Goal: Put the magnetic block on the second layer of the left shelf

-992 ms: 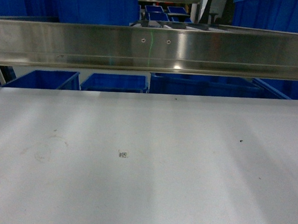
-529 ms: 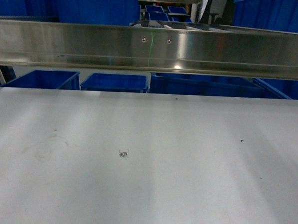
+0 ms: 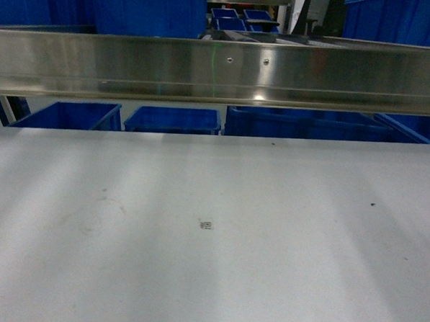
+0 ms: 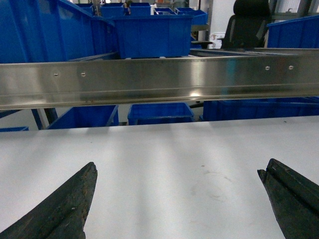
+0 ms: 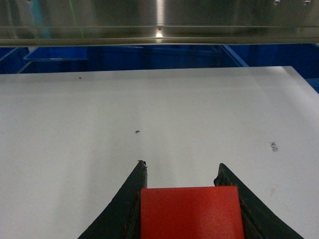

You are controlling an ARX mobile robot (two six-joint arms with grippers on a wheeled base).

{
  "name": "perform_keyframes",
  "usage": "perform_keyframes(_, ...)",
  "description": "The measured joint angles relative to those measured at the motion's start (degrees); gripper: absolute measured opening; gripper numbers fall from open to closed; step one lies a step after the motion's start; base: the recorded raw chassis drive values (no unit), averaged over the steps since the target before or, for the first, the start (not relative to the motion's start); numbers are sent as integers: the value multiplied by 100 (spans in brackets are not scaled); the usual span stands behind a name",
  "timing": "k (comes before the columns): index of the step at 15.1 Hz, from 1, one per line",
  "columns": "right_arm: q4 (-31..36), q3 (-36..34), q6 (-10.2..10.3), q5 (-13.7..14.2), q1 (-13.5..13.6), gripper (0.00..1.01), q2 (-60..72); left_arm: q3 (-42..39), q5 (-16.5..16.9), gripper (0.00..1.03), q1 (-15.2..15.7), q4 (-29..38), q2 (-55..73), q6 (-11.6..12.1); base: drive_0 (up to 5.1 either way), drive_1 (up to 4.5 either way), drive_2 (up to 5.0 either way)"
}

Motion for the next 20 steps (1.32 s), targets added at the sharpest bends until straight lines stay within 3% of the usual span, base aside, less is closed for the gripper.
perform_keyframes(20, -9, 0, -2, 0, -4, 33, 22, 0, -2, 98, 0, -2, 0, 0, -487, 206, 287)
